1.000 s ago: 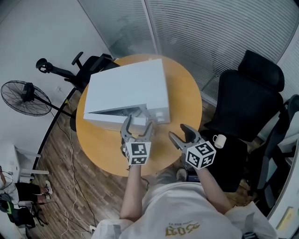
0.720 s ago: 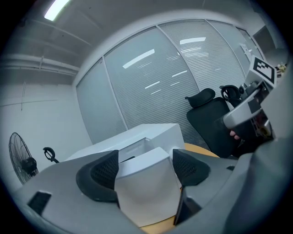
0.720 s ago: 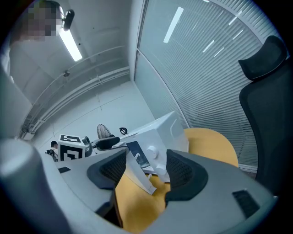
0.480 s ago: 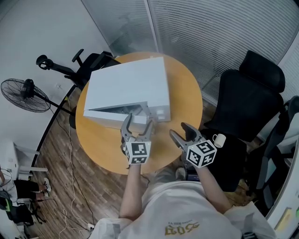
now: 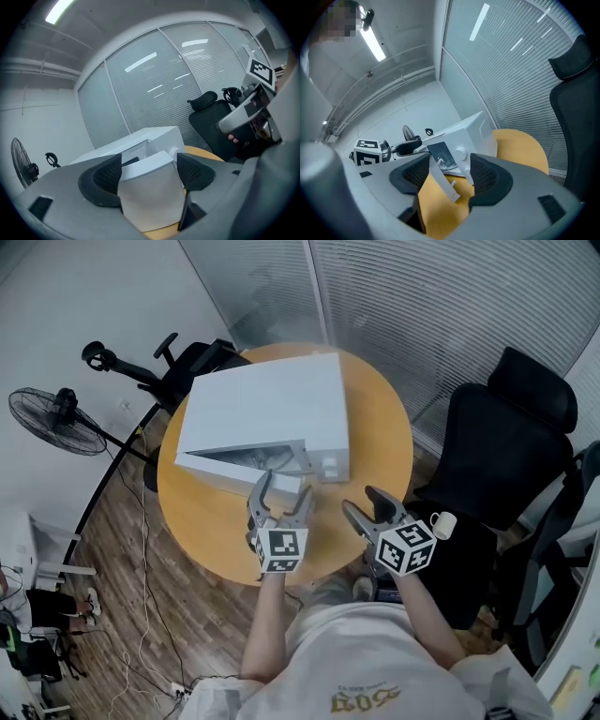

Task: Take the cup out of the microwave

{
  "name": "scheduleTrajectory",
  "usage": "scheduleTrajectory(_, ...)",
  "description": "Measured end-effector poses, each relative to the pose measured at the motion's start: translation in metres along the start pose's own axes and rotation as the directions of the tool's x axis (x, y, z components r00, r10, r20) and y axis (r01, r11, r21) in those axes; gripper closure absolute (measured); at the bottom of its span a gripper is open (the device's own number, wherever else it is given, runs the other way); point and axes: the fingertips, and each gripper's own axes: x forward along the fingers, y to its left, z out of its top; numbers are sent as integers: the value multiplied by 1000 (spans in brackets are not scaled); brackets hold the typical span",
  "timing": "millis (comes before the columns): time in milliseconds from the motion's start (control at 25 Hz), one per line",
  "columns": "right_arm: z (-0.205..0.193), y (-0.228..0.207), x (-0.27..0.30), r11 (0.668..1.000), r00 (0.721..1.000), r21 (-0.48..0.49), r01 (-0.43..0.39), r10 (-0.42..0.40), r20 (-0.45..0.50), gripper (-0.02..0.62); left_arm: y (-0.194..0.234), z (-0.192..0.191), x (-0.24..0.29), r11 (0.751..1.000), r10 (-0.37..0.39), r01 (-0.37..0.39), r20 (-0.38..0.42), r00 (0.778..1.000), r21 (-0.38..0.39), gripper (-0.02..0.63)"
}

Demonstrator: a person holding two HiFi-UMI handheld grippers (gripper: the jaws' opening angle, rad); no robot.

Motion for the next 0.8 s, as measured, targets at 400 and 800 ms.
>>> scheduleTrajectory(400, -7, 19, 8, 998, 997, 2, -63, 63, -34, 328, -5, -6, -21, 1000, 0, -1, 6, 1000, 21, 239)
scheduleTrajectory(800, -10, 39, 14, 992, 991, 14, -123, 124, -49, 331, -5, -15, -50, 1000, -6, 6, 4, 1000, 27, 244)
